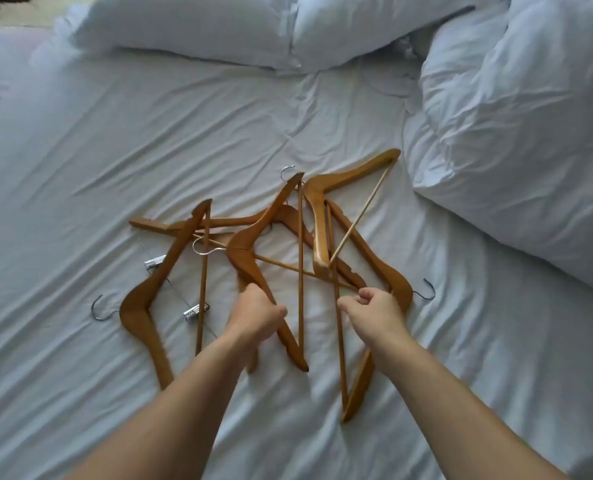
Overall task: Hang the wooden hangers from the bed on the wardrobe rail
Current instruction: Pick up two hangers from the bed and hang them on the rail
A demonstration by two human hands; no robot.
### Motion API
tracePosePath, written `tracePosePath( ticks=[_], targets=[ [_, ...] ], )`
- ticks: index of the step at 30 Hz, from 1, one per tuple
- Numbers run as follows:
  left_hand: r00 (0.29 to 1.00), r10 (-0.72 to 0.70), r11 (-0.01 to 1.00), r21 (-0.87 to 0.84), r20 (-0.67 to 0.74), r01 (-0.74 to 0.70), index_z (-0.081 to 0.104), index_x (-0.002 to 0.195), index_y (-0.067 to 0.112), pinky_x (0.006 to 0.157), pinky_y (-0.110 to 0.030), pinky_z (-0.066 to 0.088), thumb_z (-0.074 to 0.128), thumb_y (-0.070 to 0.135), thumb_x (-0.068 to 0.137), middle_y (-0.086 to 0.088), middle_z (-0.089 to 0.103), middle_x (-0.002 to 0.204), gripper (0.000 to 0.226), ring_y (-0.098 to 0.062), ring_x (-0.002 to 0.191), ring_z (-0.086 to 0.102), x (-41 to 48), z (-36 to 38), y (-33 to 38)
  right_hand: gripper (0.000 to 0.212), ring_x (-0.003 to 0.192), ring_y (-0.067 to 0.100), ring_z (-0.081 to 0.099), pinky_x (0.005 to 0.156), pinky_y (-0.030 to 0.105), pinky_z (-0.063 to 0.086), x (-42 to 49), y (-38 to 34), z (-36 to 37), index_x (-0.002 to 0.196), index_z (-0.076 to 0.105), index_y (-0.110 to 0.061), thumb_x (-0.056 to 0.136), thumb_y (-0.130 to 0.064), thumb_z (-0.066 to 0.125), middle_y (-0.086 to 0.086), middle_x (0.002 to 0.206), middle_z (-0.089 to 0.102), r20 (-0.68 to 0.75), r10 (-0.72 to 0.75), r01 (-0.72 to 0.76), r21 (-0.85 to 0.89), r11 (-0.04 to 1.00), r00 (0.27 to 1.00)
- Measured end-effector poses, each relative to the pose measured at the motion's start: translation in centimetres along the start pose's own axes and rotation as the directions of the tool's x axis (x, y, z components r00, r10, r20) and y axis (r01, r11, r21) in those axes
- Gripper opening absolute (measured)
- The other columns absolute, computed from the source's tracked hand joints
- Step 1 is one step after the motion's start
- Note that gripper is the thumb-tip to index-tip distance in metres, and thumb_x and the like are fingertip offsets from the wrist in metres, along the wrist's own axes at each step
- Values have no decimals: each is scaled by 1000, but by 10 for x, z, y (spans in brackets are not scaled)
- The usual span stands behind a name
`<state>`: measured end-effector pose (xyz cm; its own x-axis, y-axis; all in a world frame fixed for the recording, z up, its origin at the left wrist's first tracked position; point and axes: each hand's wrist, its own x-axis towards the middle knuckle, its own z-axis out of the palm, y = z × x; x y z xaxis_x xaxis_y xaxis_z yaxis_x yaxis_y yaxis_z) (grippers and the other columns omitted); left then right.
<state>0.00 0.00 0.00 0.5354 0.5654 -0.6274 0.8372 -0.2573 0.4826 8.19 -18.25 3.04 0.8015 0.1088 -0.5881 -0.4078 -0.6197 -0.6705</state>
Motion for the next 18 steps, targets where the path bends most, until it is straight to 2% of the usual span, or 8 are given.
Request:
tracePosePath(
  ticks=[1, 2, 4, 8, 12, 14, 16, 18],
  targets=[
    [999, -16, 1000, -13, -47, 16, 64, 93, 9, 69, -36, 57, 71, 26, 84, -9, 71, 93, 21, -22, 82, 68, 3, 2, -3, 63, 109, 20, 59, 92, 30, 45, 4, 3, -1, 150, 53, -6, 93, -27, 71, 3, 118, 64, -30, 1, -2, -18, 1000, 1000],
    [991, -57, 998, -32, -119, 54, 65, 99, 5, 73, -38, 60, 71, 30, 81, -12, 73, 99, 31, -28, 88, 71, 8, 5, -6, 60, 106, 21, 60, 90, 31, 46, 9, 6, -2, 147, 55, -6, 93, -27, 69, 4, 115, 65, -70, 4, -8, -51, 999, 998],
    [985, -108, 992, -81, -134, 98, 61, 112, -1, 81, -41, 59, 73, 36, 85, -12, 73, 109, 47, -31, 98, 71, 13, 10, -8, 53, 105, 28, 62, 87, 33, 47, 19, 21, -5, 141, 58, -4, 94, -26, 67, 9, 116, 67, -160, 58, -76, -108, 991, 985],
    [986, -139, 982, -145, -97, 124, 62, 122, 4, 71, -36, 54, 78, 37, 88, -12, 73, 110, 50, -29, 98, 72, 21, 17, -1, 52, 102, 42, 68, 82, 43, 59, 32, 41, -3, 125, 59, 2, 84, -30, 68, 23, 123, 68, -332, 184, -252, -175, 952, 925],
    [977, -208, 936, -299, -52, 183, 61, 121, 5, 87, -44, 64, 79, 21, 89, -14, 71, 110, 40, -32, 100, 73, 29, 21, 4, 60, 107, 45, 67, 84, 45, 59, 37, 46, 1, 133, 49, 4, 84, -21, 75, 25, 125, 65, -308, 323, -378, -138, 915, 895],
    [980, -198, 901, -400, -29, 170, 59, 123, 6, 84, -44, 66, 73, 17, 93, -15, 70, 108, 36, -30, 93, 76, 25, 21, 5, 46, 93, 41, 71, 78, 45, 62, 38, 48, 2, 119, 62, 7, 81, -17, 73, 21, 105, 71, -242, 357, -384, -73, 921, 902],
    [984, -179, 814, -560, 13, 155, 55, 123, 7, 76, -41, 67, 63, 11, 98, -18, 71, 107, 27, -28, 85, 80, 21, 18, 2, 25, 73, 34, 68, 69, 44, 60, 33, 47, 5, 100, 68, 6, 84, -13, 68, 14, 79, 67, -171, 373, -361, 100, 927, 912],
    [990, -139, 676, -726, 38, 123, 54, 120, 8, 73, -41, 68, 57, 7, 102, -20, 71, 103, 19, -27, 79, 80, 12, 11, 1, 14, 70, 31, 69, 64, 39, 58, 18, 34, 6, 97, 63, 0, 91, -12, 61, 12, 76, 63, -138, 376, -320, 312, 894, 916]
  ],
)
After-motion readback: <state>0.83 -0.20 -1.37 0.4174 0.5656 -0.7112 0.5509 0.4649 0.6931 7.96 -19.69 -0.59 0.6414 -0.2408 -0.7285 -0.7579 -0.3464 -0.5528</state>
